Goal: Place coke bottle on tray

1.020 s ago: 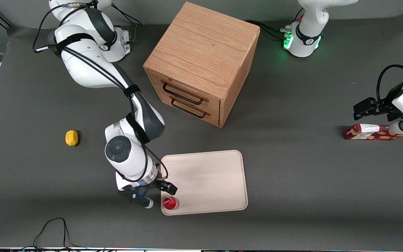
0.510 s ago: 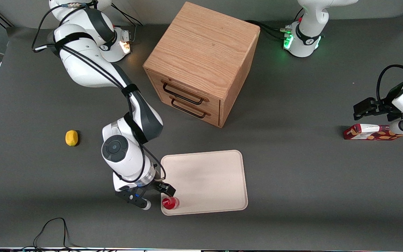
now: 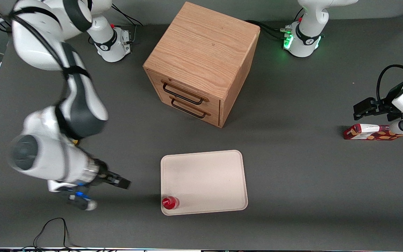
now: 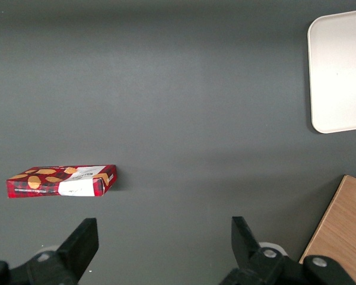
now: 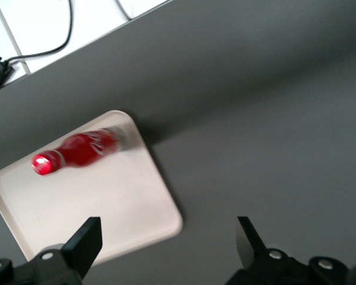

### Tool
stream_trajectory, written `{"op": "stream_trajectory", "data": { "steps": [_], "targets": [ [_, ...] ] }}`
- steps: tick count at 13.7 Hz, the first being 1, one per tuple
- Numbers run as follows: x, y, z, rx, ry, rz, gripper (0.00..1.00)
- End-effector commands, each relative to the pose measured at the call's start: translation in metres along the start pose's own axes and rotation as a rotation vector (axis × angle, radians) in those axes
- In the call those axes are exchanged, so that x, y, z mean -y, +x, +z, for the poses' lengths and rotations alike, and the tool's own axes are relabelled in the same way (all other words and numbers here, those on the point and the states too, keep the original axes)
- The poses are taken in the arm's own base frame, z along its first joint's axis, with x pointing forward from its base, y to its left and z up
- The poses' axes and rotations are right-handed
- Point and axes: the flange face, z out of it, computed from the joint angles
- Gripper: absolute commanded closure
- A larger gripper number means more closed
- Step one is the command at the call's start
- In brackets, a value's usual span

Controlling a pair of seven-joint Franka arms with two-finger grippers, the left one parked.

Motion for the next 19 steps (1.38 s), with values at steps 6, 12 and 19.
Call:
{"op": "stream_trajectory", "data": {
  "steps": [6, 12, 19],
  "targets": [
    [-0.165, -0.056, -0.067, 0.091, -0.105, -0.245, 0.0],
    [-0.18, -0.142, -0.129, 0.045, -0.099, -0.292, 0.0],
    [-0.196, -0.142, -0.172, 0.06, -0.098, -0.35, 0.0]
  ]
}}
